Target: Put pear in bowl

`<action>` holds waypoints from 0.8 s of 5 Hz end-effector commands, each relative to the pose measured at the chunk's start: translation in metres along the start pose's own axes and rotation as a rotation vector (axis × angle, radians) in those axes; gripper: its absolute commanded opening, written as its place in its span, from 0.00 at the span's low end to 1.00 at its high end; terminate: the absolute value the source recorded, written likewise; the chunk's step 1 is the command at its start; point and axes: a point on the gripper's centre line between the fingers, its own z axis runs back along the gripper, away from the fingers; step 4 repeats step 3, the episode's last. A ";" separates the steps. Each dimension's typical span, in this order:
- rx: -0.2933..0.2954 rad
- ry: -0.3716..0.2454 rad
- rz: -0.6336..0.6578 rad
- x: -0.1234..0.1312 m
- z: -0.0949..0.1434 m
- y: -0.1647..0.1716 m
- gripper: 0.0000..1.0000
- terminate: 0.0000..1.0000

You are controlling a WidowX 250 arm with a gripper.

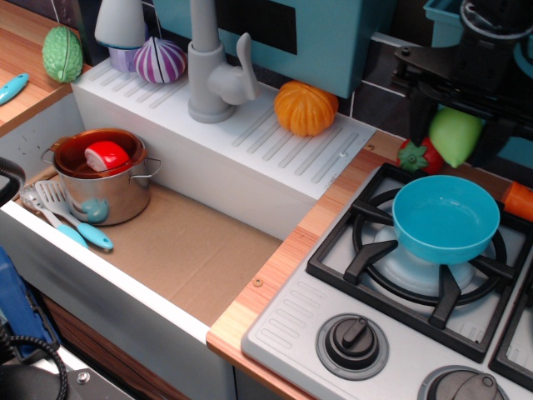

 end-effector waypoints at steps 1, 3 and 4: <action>-0.048 0.000 0.043 -0.005 0.009 -0.002 1.00 0.00; -0.048 0.000 0.043 -0.005 0.009 -0.002 1.00 1.00; -0.048 0.000 0.043 -0.005 0.009 -0.002 1.00 1.00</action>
